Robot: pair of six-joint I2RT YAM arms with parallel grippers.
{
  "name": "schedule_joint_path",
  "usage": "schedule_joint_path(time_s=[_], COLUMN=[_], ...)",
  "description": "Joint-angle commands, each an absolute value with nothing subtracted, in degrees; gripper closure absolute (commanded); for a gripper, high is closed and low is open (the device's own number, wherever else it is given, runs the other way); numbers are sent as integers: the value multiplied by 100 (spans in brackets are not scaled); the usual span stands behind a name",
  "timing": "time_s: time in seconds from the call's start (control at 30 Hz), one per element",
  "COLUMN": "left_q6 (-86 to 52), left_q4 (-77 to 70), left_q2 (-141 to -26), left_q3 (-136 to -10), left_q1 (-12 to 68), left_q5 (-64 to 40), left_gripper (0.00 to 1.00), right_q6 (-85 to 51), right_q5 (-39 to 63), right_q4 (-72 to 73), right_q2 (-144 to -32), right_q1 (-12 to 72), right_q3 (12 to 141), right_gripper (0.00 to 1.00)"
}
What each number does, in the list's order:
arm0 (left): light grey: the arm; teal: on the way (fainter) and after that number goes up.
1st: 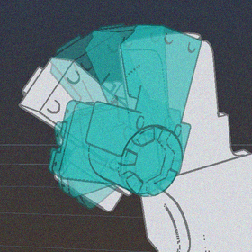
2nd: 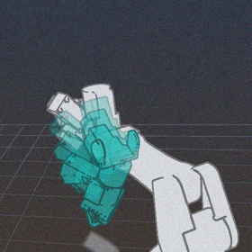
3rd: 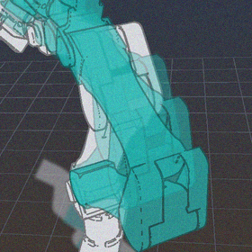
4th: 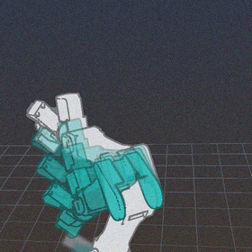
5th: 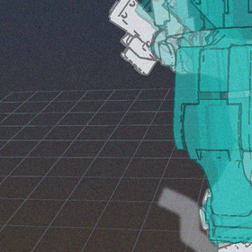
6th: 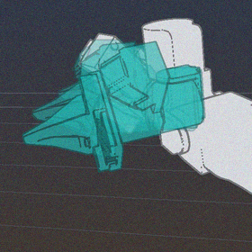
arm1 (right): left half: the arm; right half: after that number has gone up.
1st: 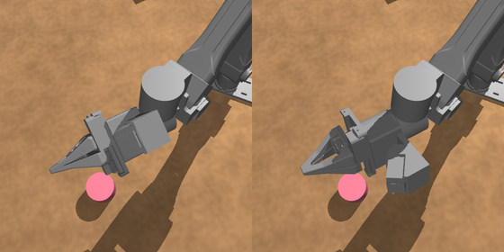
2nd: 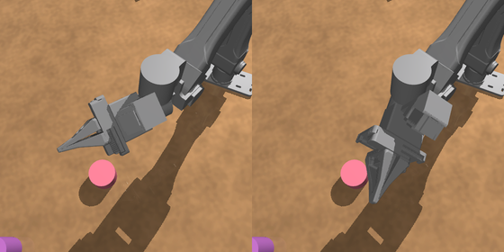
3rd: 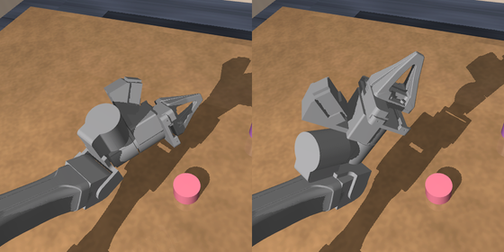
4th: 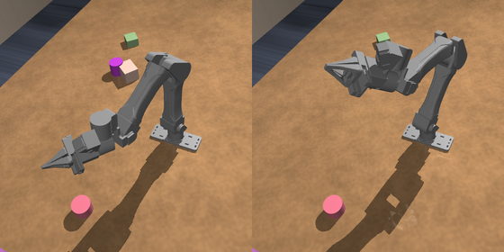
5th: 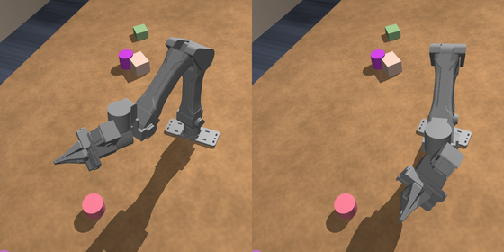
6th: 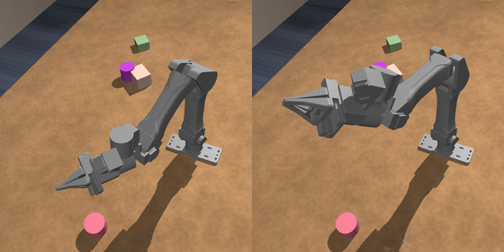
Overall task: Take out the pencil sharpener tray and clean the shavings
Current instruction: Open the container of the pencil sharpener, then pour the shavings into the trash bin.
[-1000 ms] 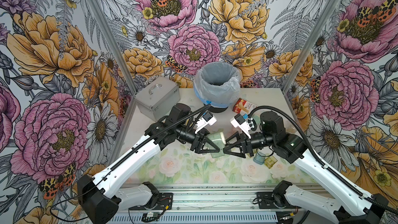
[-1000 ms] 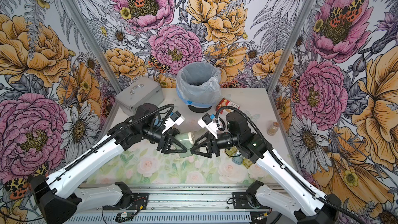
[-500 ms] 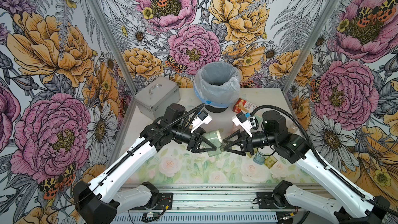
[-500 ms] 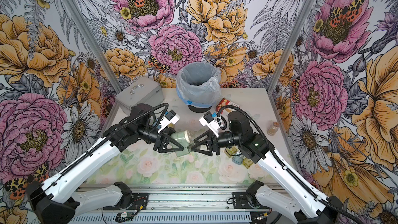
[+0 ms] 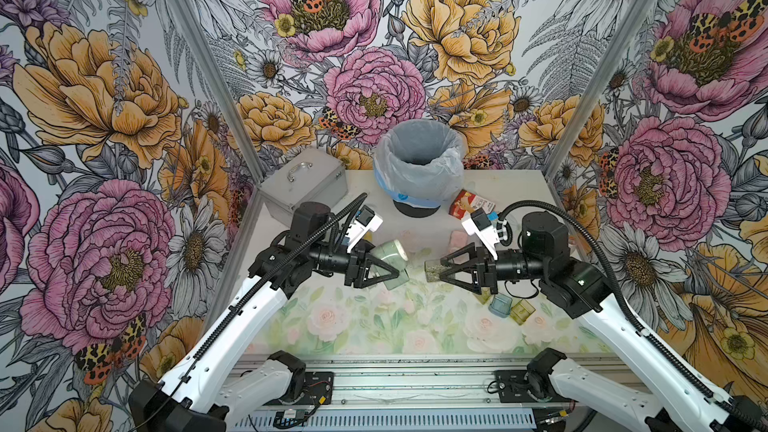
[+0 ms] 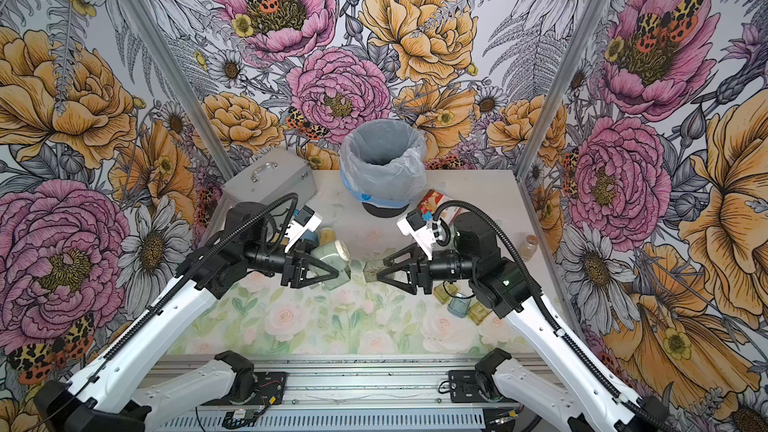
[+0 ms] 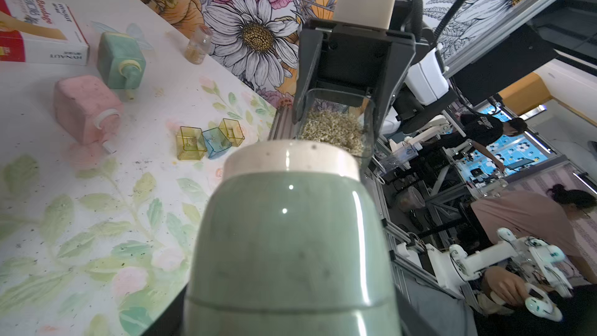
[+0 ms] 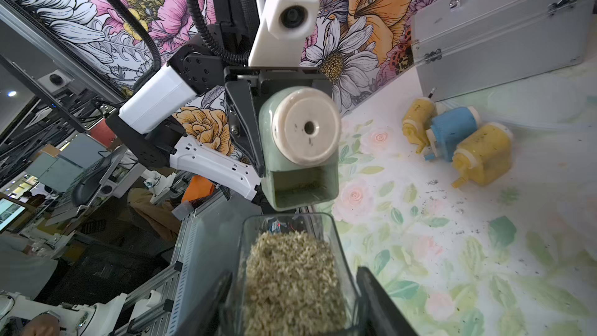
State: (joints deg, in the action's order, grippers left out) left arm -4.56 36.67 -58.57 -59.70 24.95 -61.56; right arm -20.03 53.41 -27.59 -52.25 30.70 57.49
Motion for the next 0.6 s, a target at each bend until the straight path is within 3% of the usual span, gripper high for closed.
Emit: schedule_joint_path(time_s=[0.0,0.57], left_q6=[-426,-167], left_q4=[3524,3430], left_q2=[-5607,-5292], left_q3=[-5969,-5604], left_q1=[2370,2197], left_q5=[-5550,-3254], left_gripper=[96,100], right_q6=[-2035,-2100], right_q5=[5141,4495], right_q4=[-2698,-2698], right_q2=[-5230,-6567], right_q1=[2991,2804], right_q3=[5971,7580], right_gripper=[55,56])
